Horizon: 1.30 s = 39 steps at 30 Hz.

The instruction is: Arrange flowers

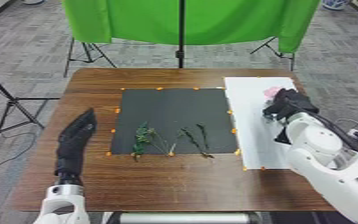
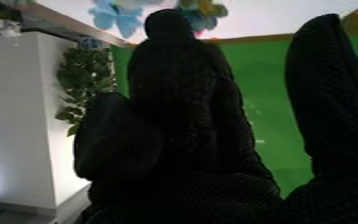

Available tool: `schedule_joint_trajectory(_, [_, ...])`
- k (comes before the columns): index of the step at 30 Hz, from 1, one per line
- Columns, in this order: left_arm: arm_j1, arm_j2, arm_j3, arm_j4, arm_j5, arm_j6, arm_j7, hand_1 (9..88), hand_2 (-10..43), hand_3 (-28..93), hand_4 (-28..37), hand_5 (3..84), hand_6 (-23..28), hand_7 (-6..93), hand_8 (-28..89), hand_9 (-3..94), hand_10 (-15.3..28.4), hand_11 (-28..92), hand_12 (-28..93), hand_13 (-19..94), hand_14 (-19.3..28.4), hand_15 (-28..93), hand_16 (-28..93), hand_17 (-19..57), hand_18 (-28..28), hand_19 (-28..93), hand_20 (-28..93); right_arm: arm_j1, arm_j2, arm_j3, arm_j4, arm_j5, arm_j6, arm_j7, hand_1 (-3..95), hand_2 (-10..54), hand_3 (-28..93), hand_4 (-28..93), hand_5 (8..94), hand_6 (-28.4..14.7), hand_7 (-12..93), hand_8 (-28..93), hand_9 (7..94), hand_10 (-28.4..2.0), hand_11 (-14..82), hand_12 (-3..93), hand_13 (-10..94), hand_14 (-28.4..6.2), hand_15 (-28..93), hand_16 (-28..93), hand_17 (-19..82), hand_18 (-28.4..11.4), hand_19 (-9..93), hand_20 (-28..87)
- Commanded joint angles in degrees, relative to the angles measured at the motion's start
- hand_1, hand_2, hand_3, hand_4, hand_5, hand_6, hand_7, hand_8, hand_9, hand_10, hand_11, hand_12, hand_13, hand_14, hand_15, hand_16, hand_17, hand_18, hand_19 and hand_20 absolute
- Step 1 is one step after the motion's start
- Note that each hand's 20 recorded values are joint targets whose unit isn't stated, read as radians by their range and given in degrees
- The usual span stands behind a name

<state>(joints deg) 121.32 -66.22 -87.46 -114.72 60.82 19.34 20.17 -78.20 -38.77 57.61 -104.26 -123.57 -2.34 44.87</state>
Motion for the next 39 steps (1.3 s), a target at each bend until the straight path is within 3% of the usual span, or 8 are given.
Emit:
schedule_joint_trajectory(1, [0.91, -0.78, -1.2, -0.55, -2.92, 4.11, 3.34, 31.2, -8.0, 65, -18.0, 41.0, 3.3, 12.6, -6, 33.9, 10.5, 14, 15, 28, 13.0, 15, 3, 8.6, 13.6, 16, 26, -1.48, -0.26, -1.88, 0.28, 0.7, 1.14, -0.55, 39.5, -9.5, 61, -11, 63.4, -2.3, 11, -6, 79.8, -15.0, 23.8, 24.9, 92, -3.6, 53, 33, 65, -10.6, 93, 52])
schedule_joint_trajectory(9, [1.31, -1.15, -2.64, -0.76, -3.39, 4.71, 4.52, 31.3, -8.3, 66, -18.0, 42.0, 3.4, 12.9, -7, 35.2, 10.9, 15, 14, 29, 13.5, 17, 2, 7.8, 13.0, 14, 25, -1.03, -0.3, -5.64, 2.32, -1.14, 6.2, -2.93, 48.1, -9.5, 58, -13, 69.0, -2.0, 13, -1, 85.5, -13.5, 24.1, 25.1, 94, -2.5, 54, 33, 68, -9.3, 93, 52])
schedule_joint_trajectory(17, [3.78, -0.7, -7.64, -2.03, -4.32, 5.62, 5.62, 31.4, -8.1, 65, -18.3, 43.6, 3.7, 13.0, -7, 37.5, 11.4, 16, 14, 29, 13.9, 18, 2, 7.9, 12.6, 12, 24, -0.27, 0.72, -4.44, -0.72, -2.05, 11.56, -4.97, 66.7, -9.5, 46, -10, 82.0, -2.2, 17, 15, 93.1, -10.1, 17.7, 36.2, 94, -0.7, 60, 28, 71, -8.6, 93, 54])
schedule_joint_trajectory(25, [6.82, 0.0, -10.81, -3.0, -5.51, 4.38, 4.29, 29.6, -6.1, 66, -18.8, 44.2, 3.6, 12.7, -7, 38.2, 11.6, 16, 13, 30, 13.8, 15, 0, 8.5, 11.9, 9, 23, 20.58, -5.46, -17.44, -6.31, 7.41, 16.55, -16.09, 67.1, -9.5, 47, -10, 82.5, -2.7, 17, 15, 93.6, -10.1, 17.3, 37.3, 94, -0.7, 61, 27, 72, -8.5, 93, 54])
schedule_joint_trajectory(28, [6.91, -0.01, -10.67, -2.81, -6.25, 3.6, 3.82, 26.6, 0.2, 67, -23.7, 45.0, 3.7, 11.6, -7, 38.7, 11.8, 15, 12, 30, 14.0, 15, 0, 8.3, 11.8, 9, 22, 28.12, -12.09, -25.42, -4.16, 11.51, 15.96, -21.46, 67.3, -9.5, 47, -10, 82.5, -2.7, 17, 15, 93.6, -10.1, 17.0, 37.4, 94, -0.7, 61, 27, 72, -8.5, 93, 54])
schedule_joint_trajectory(33, [5.3, 0.64, -9.1, -2.74, -7.32, 5.25, -0.59, 20.7, 13.4, 64, -28.1, 46.9, 4.3, 10.2, -6, 40.3, 12.6, 15, 12, 30, 14.4, 15, 0, 7.8, 11.8, 9, 21, 31.52, -20.52, -33.35, -0.92, 14.6, 14.49, -25.75, 67.2, -9.5, 47, -11, 82.5, -2.6, 17, 15, 93.5, -9.9, 16.5, 37.5, 94, -0.7, 61, 28, 72, -8.8, 93, 56])
schedule_joint_trajectory(36, [5.45, 0.81, -8.46, -2.76, -7.13, 5.53, -1.25, 20.6, 22.4, 58, -28.2, 47.8, 5.1, 9.2, -6, 41.3, 13.7, 16, 11, 29, 15.0, 17, 0, 7.1, 11.7, 9, 21, 32.49, -23.89, -37.53, 2.0, 14.98, 13.75, -26.82, 68.1, -9.5, 45, -11, 82.5, -2.4, 17, 15, 93.3, -9.9, 16.2, 37.1, 94, -1.0, 61, 28, 71, -9.1, 93, 57])
schedule_joint_trajectory(39, [5.58, 0.74, -8.47, -2.84, -7.0, 4.4, -1.6, 21.2, 25.0, 58, -28.2, 48.6, 5.7, 9.2, -6, 41.6, 14.0, 17, 11, 29, 15.4, 18, -1, 7.0, 11.7, 10, 20, 33.74, -26.84, -40.79, 5.21, 15.82, 12.53, -26.79, 69.9, -9.5, 42, -10, 82.2, -2.5, 16, 15, 92.8, -9.9, 16.0, 36.8, 94, -1.1, 61, 29, 71, -9.3, 93, 58])
